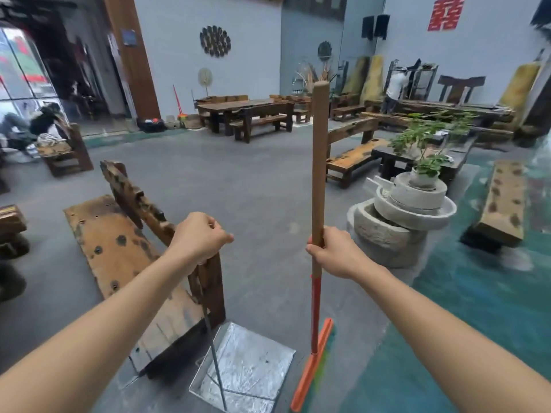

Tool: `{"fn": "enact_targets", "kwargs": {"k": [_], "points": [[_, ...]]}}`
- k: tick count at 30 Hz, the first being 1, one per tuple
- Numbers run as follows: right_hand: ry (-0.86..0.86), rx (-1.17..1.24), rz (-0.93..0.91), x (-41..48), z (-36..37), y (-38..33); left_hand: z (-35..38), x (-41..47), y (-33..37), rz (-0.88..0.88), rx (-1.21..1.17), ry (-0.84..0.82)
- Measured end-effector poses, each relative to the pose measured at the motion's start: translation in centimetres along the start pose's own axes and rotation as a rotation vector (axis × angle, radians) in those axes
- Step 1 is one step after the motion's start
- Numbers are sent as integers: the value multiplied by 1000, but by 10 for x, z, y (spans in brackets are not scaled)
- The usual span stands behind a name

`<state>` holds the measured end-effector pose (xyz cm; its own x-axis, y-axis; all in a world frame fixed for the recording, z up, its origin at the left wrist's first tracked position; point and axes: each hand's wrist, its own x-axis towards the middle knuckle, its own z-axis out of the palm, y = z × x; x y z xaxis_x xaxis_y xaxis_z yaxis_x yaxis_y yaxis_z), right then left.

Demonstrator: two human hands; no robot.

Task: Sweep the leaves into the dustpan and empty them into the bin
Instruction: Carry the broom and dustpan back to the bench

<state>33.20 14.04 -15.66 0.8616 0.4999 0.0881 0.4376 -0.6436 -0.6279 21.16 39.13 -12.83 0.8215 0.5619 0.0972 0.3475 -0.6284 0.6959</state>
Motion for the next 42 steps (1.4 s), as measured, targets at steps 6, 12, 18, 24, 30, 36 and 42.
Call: {"fn": "enact_targets", "kwargs": {"k": [6,12,18,24,30,36,42], "points": [[-27,-9,-47,180,-14,68,76,167,19,-32,67,17],[-173,-22,-104,365,-30,94,94,311,34,-55,144,27],[-291,-56,-200,533,-3,110,110,448,27,-6,171,0],[-372,-101,-300,703,54,114,134,612,-17,21,231,-69],[-439,-75,-356,837,99,93,133,742,-52,-3,329,-207],[-505,-36,-398,936,160,74,149,829,-103,-25,460,-163],[-645,-44,-469,1079,266,47,157,949,-201,-151,585,-211]]}}
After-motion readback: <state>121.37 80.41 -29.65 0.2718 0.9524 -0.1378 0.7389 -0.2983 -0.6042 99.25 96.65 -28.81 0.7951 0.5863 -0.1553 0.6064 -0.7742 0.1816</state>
